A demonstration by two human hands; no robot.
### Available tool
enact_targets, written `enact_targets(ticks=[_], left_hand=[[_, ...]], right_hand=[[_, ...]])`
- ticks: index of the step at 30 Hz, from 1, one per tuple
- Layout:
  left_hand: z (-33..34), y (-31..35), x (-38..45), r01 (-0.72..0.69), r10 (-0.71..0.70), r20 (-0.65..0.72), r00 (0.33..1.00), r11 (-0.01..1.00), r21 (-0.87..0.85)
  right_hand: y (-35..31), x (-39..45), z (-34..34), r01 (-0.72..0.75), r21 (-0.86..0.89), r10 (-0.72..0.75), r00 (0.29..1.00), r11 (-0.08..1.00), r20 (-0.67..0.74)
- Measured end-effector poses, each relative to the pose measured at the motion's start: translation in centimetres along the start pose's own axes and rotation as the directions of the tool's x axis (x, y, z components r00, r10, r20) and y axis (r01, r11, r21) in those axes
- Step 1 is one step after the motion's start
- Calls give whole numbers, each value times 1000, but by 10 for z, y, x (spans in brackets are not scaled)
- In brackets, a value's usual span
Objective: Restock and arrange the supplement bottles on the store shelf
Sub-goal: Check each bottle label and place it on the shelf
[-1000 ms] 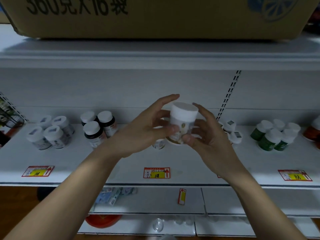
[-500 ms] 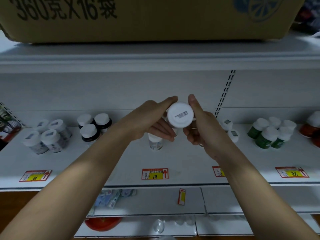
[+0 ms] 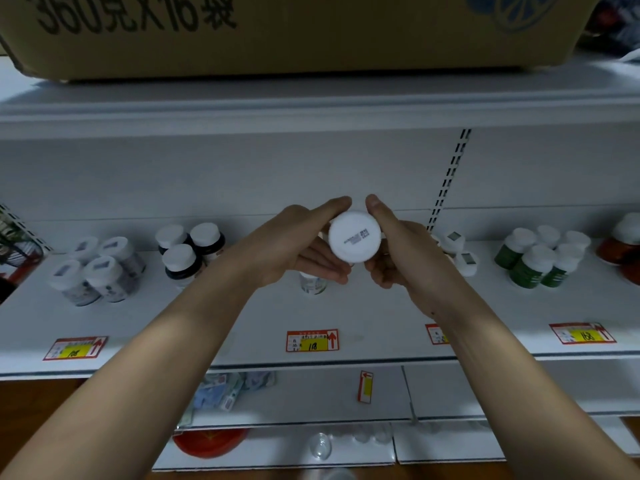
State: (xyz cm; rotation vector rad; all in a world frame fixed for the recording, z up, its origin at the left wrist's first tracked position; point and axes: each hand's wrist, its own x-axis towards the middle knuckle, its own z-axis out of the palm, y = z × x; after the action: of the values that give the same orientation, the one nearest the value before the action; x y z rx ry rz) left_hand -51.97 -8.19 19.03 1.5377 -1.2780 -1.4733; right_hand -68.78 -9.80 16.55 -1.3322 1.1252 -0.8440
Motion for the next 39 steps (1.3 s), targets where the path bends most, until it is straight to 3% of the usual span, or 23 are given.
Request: enact_targets(ticks=[6, 14, 21, 24, 26, 31, 37, 39], left_hand=[[0, -11, -3, -112, 114, 19, 993, 991, -75], [9, -46, 8, -372, 368, 56, 928, 912, 171], [25, -68, 23, -371, 430, -37, 902, 816, 444], [28, -78, 34, -335, 452, -93, 887, 770, 543], [27, -85, 47, -311, 483, -141, 864, 733, 605], [20, -103, 84, -185, 542, -170, 823, 539, 821], [17, -114, 104, -106, 465, -163, 870, 500, 860], [18, -120, 109, -101, 460, -146, 876, 471, 876]], right_hand=[[17, -4, -14, 166, -61, -160, 983, 984, 95], [64, -5, -25, 320, -97, -305, 942, 942, 141], [104, 2, -30, 213, -91, -197, 968, 973, 157], [127, 16, -32, 7, -65, 5, 982, 998, 188], [145, 29, -37, -90, -175, 122, 976, 980, 180], [170, 46, -27, 35, -561, 56, 988, 827, 144], [210, 55, -13, 236, -812, -143, 972, 533, 188], [216, 55, -13, 242, -832, -184, 968, 499, 171]])
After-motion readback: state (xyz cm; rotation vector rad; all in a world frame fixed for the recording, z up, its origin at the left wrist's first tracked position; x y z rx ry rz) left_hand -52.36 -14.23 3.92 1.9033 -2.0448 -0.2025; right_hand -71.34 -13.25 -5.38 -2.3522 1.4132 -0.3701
